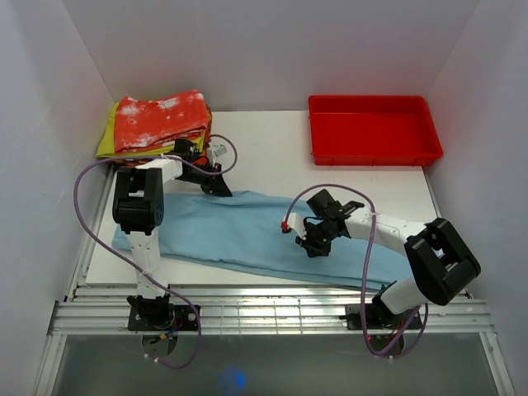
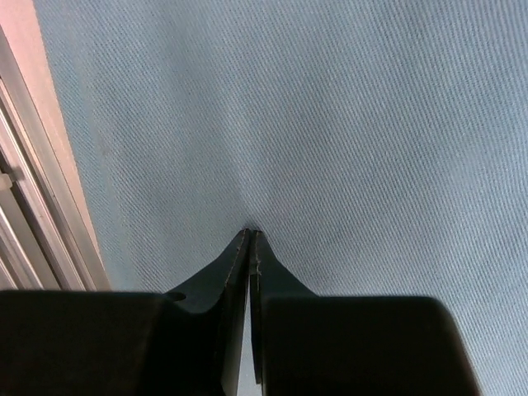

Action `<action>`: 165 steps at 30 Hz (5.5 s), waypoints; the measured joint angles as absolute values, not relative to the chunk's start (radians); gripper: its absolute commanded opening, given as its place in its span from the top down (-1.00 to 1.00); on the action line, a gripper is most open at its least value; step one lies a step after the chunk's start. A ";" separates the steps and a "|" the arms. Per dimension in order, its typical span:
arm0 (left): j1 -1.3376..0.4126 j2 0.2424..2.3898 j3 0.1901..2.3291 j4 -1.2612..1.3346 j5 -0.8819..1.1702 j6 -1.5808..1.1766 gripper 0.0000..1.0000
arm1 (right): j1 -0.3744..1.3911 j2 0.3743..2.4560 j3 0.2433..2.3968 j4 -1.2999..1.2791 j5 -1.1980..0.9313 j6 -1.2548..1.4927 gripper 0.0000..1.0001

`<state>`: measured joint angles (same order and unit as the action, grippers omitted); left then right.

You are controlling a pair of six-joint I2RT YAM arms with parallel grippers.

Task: Fold and stack the trousers
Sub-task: Fold the trousers

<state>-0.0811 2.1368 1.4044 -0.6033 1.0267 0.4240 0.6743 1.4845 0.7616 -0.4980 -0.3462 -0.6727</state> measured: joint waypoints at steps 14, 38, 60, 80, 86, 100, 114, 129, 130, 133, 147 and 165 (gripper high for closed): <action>-0.100 1.929 1.215 -0.103 0.783 0.358 -0.37 | 0.674 1.485 0.723 -0.396 -0.372 -0.696 0.84; 0.319 1.676 1.064 -0.624 0.544 0.540 -0.46 | 0.135 1.343 0.757 -0.857 -0.214 -0.739 -0.25; 0.577 1.636 1.026 -0.873 0.575 0.632 -0.55 | 0.096 1.732 1.168 -0.873 -0.138 -0.741 -0.52; 0.574 1.436 1.065 -0.889 0.729 0.654 -0.65 | -0.643 1.652 1.037 -0.702 -0.266 -0.616 -0.38; 0.574 1.427 1.065 -0.885 0.733 0.642 -0.66 | -0.653 1.728 1.053 -0.668 -0.310 -0.604 -0.11; 0.574 1.427 1.065 -0.864 0.731 0.605 -0.69 | -0.667 1.779 1.063 -0.807 -0.524 -0.635 0.84; 0.574 1.429 1.055 -0.826 0.713 0.586 -0.96 | -0.797 1.657 1.223 -0.894 -0.375 -0.755 0.85; 0.574 1.596 0.950 -0.805 0.657 0.549 -0.66 | 0.054 1.309 1.059 -0.695 -0.630 -0.339 0.84; 0.574 1.596 0.949 -0.801 0.656 0.548 -0.66 | 0.105 1.319 1.040 -0.658 -0.636 -0.290 0.84; 0.574 1.596 0.941 -0.790 0.653 0.548 -0.67 | 0.199 1.376 1.005 -0.564 -0.663 -0.169 0.84; 0.574 1.572 0.896 -0.755 0.648 0.534 -0.73 | 0.484 1.481 0.972 -0.217 -0.677 0.148 0.85; 0.573 1.569 0.894 -0.754 0.635 0.523 -0.76 | 0.636 1.715 0.949 0.023 -0.589 0.300 0.84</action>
